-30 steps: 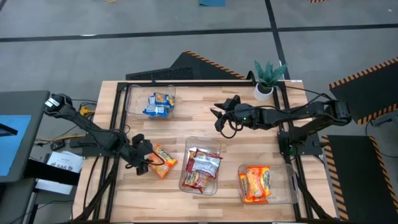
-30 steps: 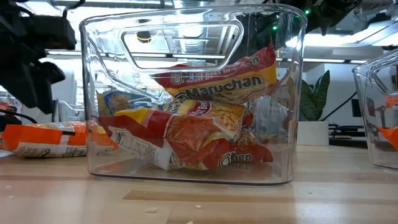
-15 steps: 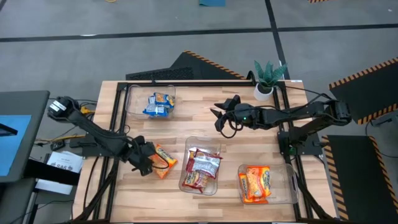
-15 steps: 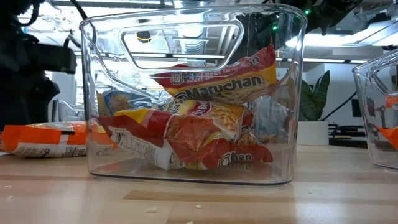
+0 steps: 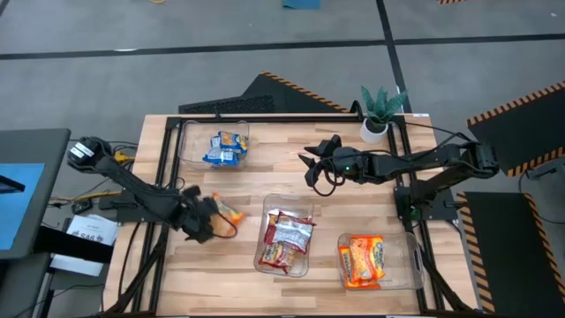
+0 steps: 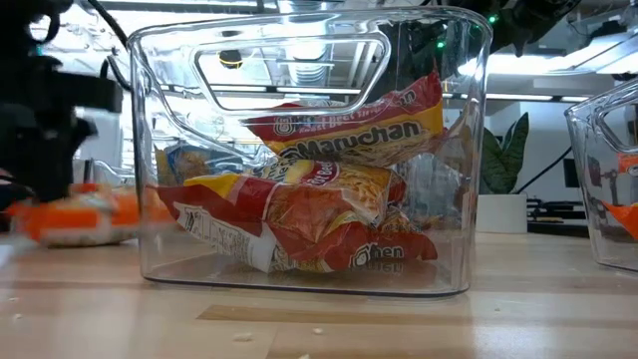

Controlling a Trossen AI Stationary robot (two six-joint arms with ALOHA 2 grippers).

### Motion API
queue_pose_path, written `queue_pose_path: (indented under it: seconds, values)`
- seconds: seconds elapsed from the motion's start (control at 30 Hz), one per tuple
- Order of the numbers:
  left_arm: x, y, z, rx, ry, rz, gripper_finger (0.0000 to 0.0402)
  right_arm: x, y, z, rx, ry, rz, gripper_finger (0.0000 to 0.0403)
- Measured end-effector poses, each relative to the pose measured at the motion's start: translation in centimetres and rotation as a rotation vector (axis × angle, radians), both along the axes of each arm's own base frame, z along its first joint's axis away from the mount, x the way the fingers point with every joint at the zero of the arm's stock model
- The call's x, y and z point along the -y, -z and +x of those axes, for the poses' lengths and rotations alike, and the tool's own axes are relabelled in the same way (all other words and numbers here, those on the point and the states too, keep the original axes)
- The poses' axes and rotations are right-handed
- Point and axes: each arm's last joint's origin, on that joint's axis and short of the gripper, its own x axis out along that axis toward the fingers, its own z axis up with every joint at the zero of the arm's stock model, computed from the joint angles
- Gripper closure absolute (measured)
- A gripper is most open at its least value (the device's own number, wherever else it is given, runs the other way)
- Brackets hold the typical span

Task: Sort Maruchan noodles
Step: Put the orange noodle pack into the bottom transparent bin

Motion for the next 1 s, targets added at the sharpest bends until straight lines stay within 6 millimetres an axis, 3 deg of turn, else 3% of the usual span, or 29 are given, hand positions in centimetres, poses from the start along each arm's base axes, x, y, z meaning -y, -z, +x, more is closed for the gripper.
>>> queue_pose_path:
  seconds: [0.33,0.5,0.67,1.0]
  values:
    - [-2.7,-9.0,-2.2,0.363,-0.086,0.196,0.0399,0.0,-0.3,0.2,0.071,-0.009,0.05,0.0221]
    - [-4.0,-12.1,-1.9,0.501,-0.088,0.301,0.04,-0.4,-0.5,1.5,0.17,-0.243,0.049,0.0221]
    - [-4.9,-13.9,-0.2,0.586,-0.051,0.395,0.0401,-0.5,0.3,3.2,0.234,-0.434,0.092,0.0221]
    - [-6.0,-15.7,2.5,0.694,-0.039,0.537,0.0401,0.0,-0.2,8.2,0.443,-0.425,0.244,0.0221]
